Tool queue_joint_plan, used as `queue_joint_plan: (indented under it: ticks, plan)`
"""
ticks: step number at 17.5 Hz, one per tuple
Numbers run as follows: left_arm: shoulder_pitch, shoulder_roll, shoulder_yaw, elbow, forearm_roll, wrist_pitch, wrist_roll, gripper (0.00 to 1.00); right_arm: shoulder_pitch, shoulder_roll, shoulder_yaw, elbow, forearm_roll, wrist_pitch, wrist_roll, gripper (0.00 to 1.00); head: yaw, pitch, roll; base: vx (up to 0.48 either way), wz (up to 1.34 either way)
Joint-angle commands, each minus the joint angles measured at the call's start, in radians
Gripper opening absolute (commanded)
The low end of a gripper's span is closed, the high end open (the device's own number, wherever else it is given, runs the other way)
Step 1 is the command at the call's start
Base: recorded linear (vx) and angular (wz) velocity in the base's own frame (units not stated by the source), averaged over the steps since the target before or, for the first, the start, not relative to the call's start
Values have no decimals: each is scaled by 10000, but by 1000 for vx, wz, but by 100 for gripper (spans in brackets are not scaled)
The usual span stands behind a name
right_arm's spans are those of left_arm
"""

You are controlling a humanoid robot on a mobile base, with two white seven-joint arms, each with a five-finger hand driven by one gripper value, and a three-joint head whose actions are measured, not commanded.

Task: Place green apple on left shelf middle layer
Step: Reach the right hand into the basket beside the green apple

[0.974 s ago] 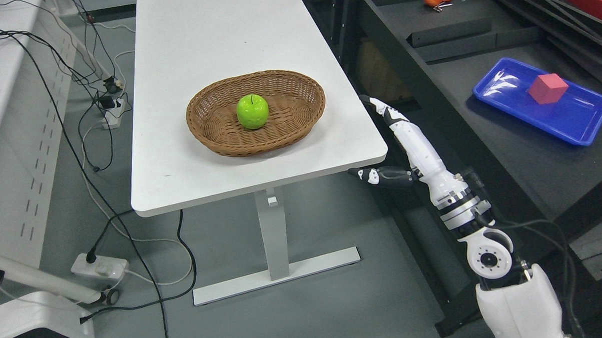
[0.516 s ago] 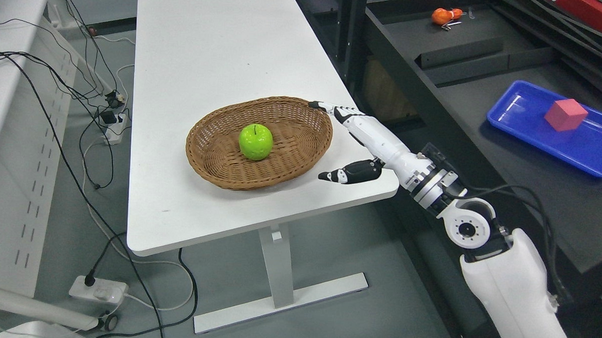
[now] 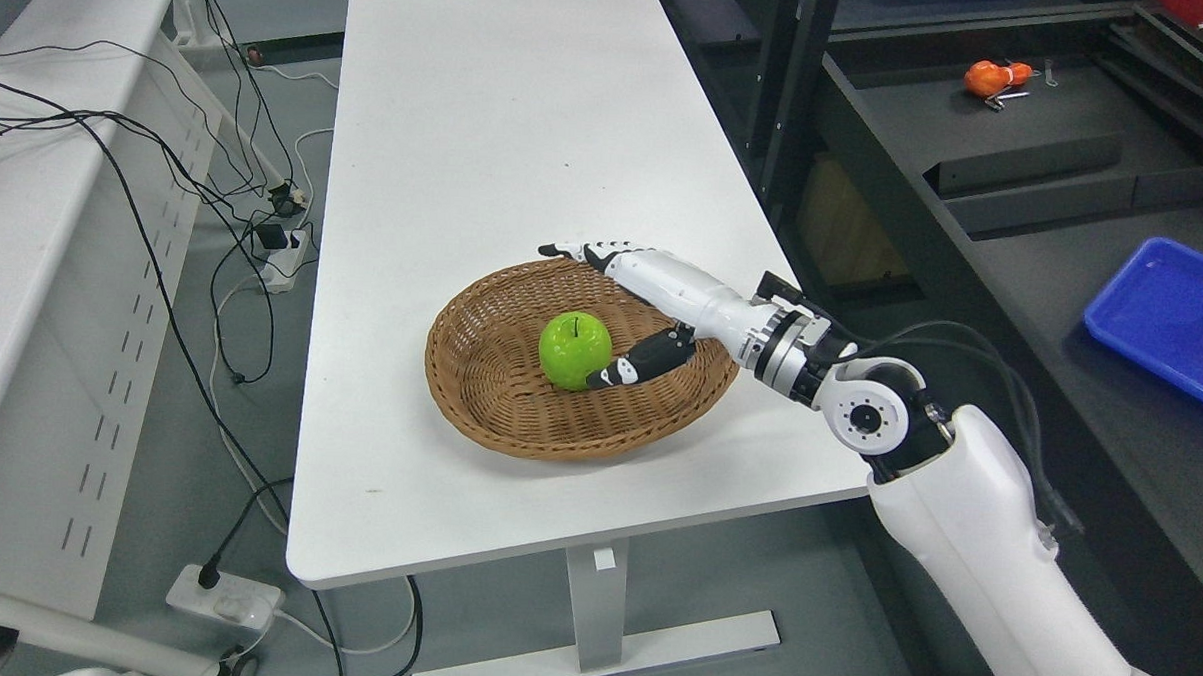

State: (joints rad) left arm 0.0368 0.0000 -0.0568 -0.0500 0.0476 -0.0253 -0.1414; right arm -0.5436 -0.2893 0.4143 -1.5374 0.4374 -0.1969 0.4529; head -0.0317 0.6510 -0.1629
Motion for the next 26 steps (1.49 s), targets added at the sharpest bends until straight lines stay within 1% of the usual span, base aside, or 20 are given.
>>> queue_joint_plan:
  ticks: [1, 3, 5, 8, 12, 14, 16, 19, 24, 26]
  plan:
    - [0, 175, 0, 9, 0, 8, 3, 100, -316, -82, 1073, 1261, 89, 51, 179, 100, 0, 0, 0, 173, 0]
    - [0, 175, 0, -6, 0, 8, 3, 100, -286, -236, 1195, 1261, 226, 36, 455, 100, 0, 0, 0, 164, -3]
    - [0, 175, 0, 9, 0, 8, 3, 100, -255, -650, 1501, 1261, 732, 36, 747, 100, 0, 0, 0, 137, -24]
    - [0, 175, 0, 9, 0, 8, 3, 100, -163, -1141, 1778, 1261, 718, -71, 885, 100, 0, 0, 0, 103, -4]
    - [0, 175, 0, -6, 0, 8, 3, 100, -41, -1142, 1824, 1246, 718, -163, 916, 100, 0, 0, 0, 62, -10]
    - [0, 175, 0, 9, 0, 8, 3, 100, 82, -1142, 1870, 1246, 703, -591, 916, 100, 0, 0, 0, 54, 1]
    - [0, 175, 0, -6, 0, 8, 3, 100, 220, -1142, 1886, 1200, 627, -806, 916, 100, 0, 0, 0, 50, -8]
    - [0, 175, 0, 9, 0, 8, 3, 100, 266, -1157, 1718, 1169, 305, -1618, 901, 100, 0, 0, 0, 42, -7]
    - [0, 175, 0, -6, 0, 8, 3, 100, 205, -1050, 1702, 1169, 320, -1728, 855, 100, 0, 0, 0, 31, -6]
    - [0, 175, 0, 9, 0, 8, 3, 100, 235, -1065, 1656, 1169, 289, -2186, 718, 100, 0, 0, 0, 18, 0]
